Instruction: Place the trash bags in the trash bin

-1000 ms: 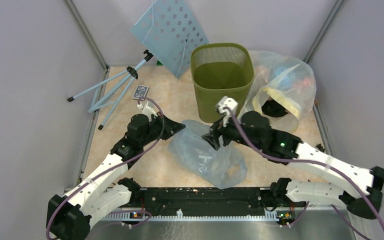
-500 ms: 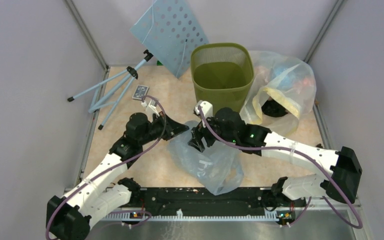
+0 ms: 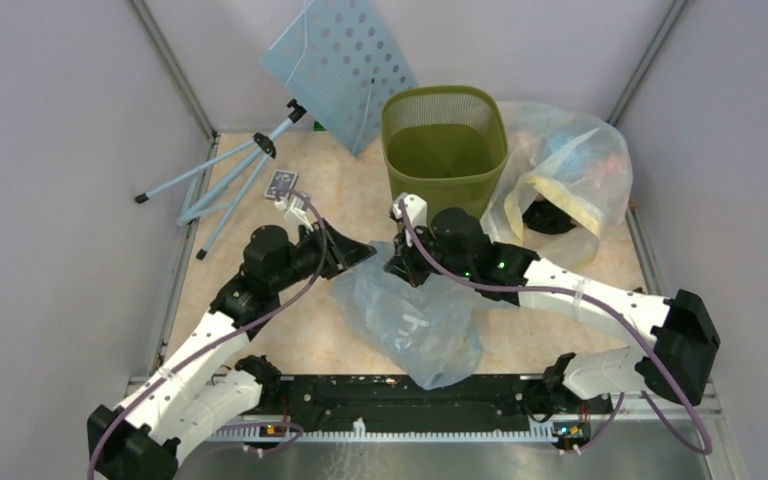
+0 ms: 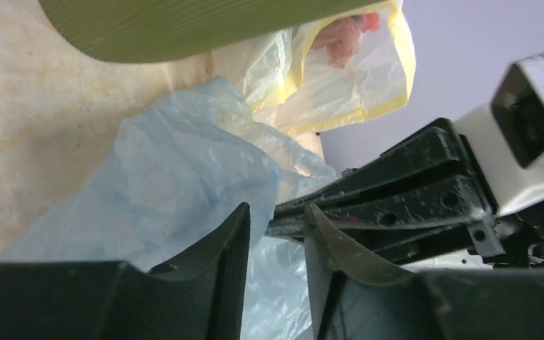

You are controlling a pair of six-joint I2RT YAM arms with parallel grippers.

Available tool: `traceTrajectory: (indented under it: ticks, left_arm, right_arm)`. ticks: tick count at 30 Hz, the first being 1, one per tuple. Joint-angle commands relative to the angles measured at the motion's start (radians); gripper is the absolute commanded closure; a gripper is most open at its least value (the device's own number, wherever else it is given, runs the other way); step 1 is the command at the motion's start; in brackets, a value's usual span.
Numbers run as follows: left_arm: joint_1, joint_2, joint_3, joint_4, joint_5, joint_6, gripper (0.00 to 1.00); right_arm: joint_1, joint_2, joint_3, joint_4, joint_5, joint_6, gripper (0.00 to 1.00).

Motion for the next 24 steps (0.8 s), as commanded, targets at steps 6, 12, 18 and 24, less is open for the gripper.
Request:
traceTrajectory:
  ticks: [6, 12, 18, 24]
  left_arm:
    - [0.006, -0.131, 0.094, -0.24, -0.235, 0.146, 0.49]
    - [0.008, -0.172, 0.016, -0.29, -0.314, 0.129, 0.52]
    - [0.007, -0.203, -0.05, -0.286, -0.355, 0.043, 0.28]
    - [0.007, -0.174, -0.052, -0.379, -0.426, -0.037, 0.18]
  right_arm:
    - [-0.073, -0.09, -0.011, -0.015, -0.013, 0.021, 1.0]
    - [-0.079, -0.098, -0.019, -0.01, -0.057, 0.01, 1.0]
    - [-0.079, -0.09, -0.021, -0.009, -0.063, 0.009, 1.0]
    - [-0.079, -0.09, -0.023, -0.005, -0.063, 0.011, 1.0]
